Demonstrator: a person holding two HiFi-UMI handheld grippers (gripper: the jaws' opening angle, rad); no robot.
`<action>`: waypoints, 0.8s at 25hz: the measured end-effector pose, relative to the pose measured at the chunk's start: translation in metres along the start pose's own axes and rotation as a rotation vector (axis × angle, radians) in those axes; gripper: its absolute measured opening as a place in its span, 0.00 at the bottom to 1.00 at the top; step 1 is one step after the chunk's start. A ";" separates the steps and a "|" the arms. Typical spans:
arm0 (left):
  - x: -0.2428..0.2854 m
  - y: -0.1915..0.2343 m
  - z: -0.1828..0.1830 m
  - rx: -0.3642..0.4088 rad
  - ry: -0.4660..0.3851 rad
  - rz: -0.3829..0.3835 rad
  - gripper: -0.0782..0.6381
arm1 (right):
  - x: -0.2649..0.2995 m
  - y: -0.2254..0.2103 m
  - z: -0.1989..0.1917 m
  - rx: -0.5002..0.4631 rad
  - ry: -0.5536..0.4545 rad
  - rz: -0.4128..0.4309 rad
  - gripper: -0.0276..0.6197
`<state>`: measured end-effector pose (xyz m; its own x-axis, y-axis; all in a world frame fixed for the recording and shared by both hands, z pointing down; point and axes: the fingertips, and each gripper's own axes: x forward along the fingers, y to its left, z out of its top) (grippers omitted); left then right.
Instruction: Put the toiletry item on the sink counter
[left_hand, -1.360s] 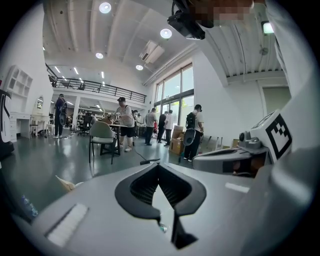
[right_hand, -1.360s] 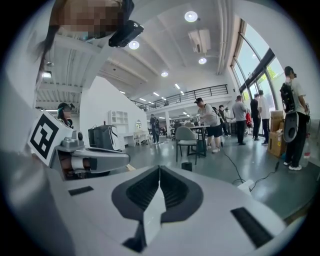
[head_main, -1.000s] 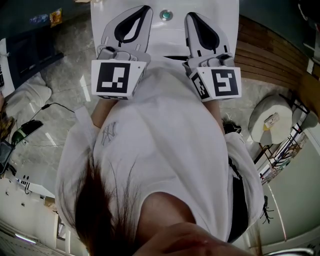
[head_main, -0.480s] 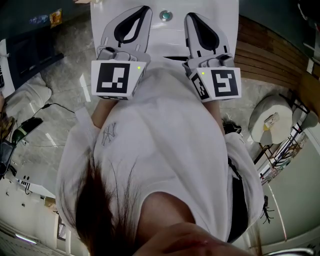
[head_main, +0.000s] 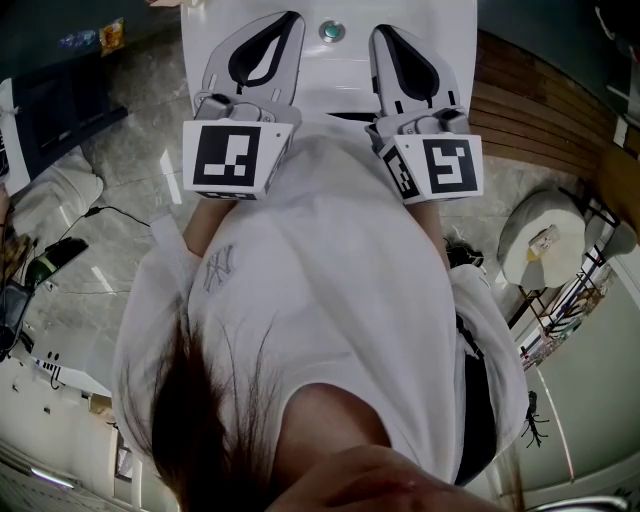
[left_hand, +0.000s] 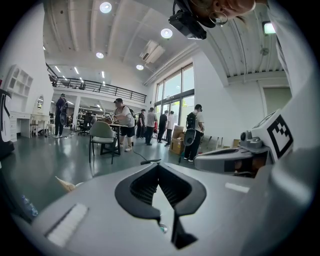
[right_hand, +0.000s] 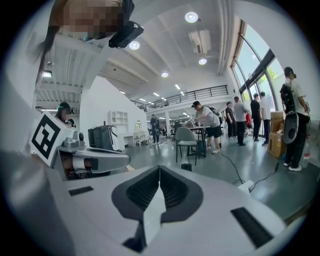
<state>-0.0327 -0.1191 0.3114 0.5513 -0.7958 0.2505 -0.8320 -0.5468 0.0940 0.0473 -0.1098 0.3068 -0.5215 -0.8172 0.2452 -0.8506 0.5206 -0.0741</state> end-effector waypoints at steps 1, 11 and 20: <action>0.000 -0.001 0.000 0.009 -0.010 -0.006 0.12 | -0.001 0.000 0.000 0.000 0.000 0.000 0.06; 0.000 -0.001 0.001 0.022 -0.020 -0.014 0.12 | 0.000 0.002 0.000 -0.018 0.009 0.008 0.06; -0.001 -0.003 0.005 0.026 -0.021 -0.018 0.12 | -0.001 0.004 0.003 -0.022 0.009 0.012 0.06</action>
<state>-0.0306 -0.1182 0.3061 0.5677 -0.7908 0.2286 -0.8201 -0.5676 0.0733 0.0442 -0.1079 0.3035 -0.5308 -0.8089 0.2530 -0.8427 0.5356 -0.0556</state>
